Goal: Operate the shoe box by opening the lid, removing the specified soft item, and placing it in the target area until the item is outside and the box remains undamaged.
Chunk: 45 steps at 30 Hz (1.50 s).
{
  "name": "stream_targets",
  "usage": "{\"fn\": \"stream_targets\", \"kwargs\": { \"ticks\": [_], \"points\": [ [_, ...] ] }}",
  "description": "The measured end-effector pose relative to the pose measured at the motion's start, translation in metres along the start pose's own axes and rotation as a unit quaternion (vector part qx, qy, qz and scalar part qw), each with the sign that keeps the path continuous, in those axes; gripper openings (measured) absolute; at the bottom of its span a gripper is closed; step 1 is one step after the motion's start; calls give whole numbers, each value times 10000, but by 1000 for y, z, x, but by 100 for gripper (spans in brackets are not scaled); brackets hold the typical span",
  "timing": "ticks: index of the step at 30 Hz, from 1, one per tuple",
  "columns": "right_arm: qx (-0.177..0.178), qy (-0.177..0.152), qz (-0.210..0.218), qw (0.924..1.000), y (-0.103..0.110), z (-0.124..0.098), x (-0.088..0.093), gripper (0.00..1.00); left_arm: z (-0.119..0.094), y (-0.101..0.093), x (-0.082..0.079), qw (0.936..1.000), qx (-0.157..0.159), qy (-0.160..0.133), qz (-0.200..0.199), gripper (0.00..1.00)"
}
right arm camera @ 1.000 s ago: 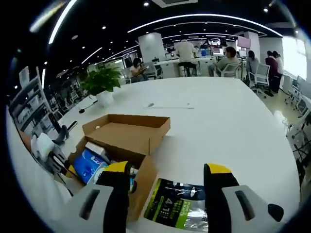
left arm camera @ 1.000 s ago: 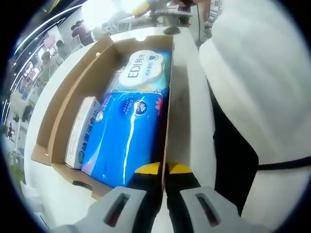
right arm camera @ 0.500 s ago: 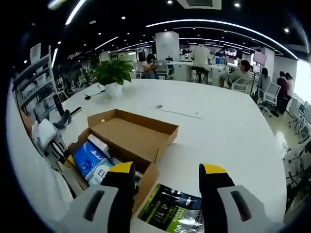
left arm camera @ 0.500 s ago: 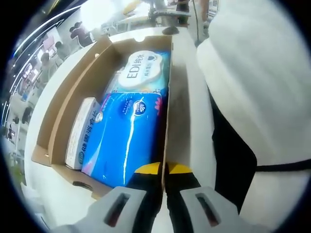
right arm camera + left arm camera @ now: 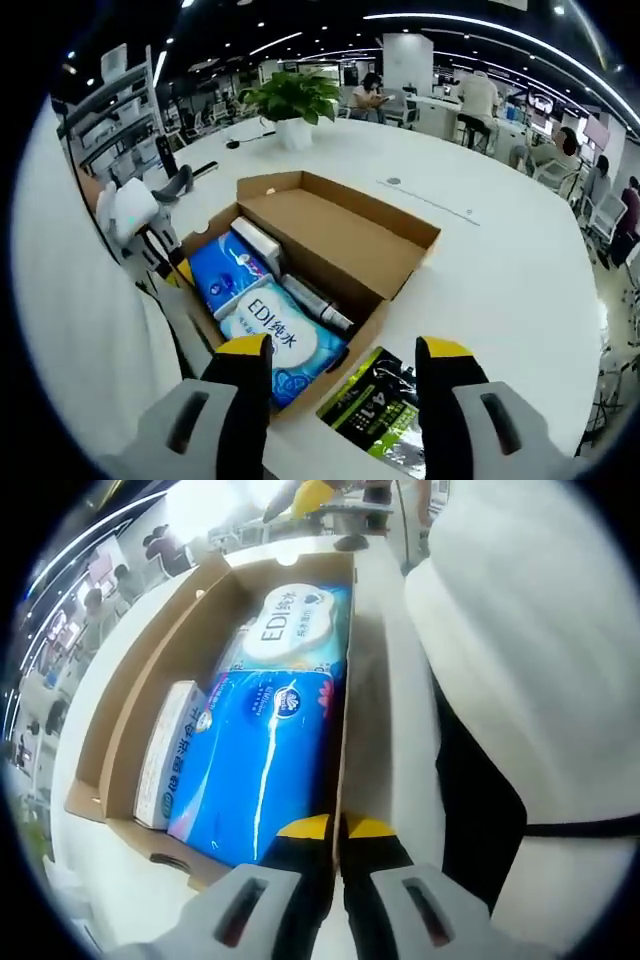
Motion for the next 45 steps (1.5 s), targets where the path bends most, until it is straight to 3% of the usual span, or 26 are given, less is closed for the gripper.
{"fn": "stream_targets", "kwargs": {
  "ticks": [4,9,12,14,18,22,24,27,32,39,45],
  "points": [
    [-420,-39,70,9991,3,-2,-10,47,0,0,0,10000,-4,8,-27,2],
    [-733,327,-421,9959,5,6,-14,47,-1,0,0,10000,-16,23,-68,2],
    [-800,756,-844,9903,11,12,-10,49,-1,0,0,10000,-11,19,-64,2],
    [-790,738,-1092,9881,20,14,-17,49,-1,0,0,10000,-23,15,-68,2],
    [-1084,768,-1024,9858,31,17,-23,49,-1,0,0,10000,-25,10,-72,2],
    [-1106,1095,-1609,9746,28,22,-23,49,-1,0,0,10000,-21,14,-68,2],
    [-1034,1337,-1904,9671,24,30,-13,49,-1,0,0,10000,-20,15,-67,2],
    [-1216,1674,-1934,9591,30,37,0,50,0,0,0,10000,-25,12,-62,2],
    [-1497,1480,-1610,9642,48,59,-4,53,0,0,0,10000,-16,13,-64,2],
    [-1847,1455,-1802,9551,61,70,-11,57,-1,0,-1,10000,-36,6,-64,2],
    [-1943,1424,-1834,9531,61,67,-24,58,-1,0,0,10000,-41,6,-73,2]
  ]
}}
Point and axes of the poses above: the point that each gripper's makers call its tool centre point, and the gripper's own axes: z roughly forward along the fingers, y roughly to its left, x roughly out of its underside, the point moved 5 cm from there along -z, roughly backward along the fingers, and after that the axes turned 8 degrees about -y, right-handed, at the moved point
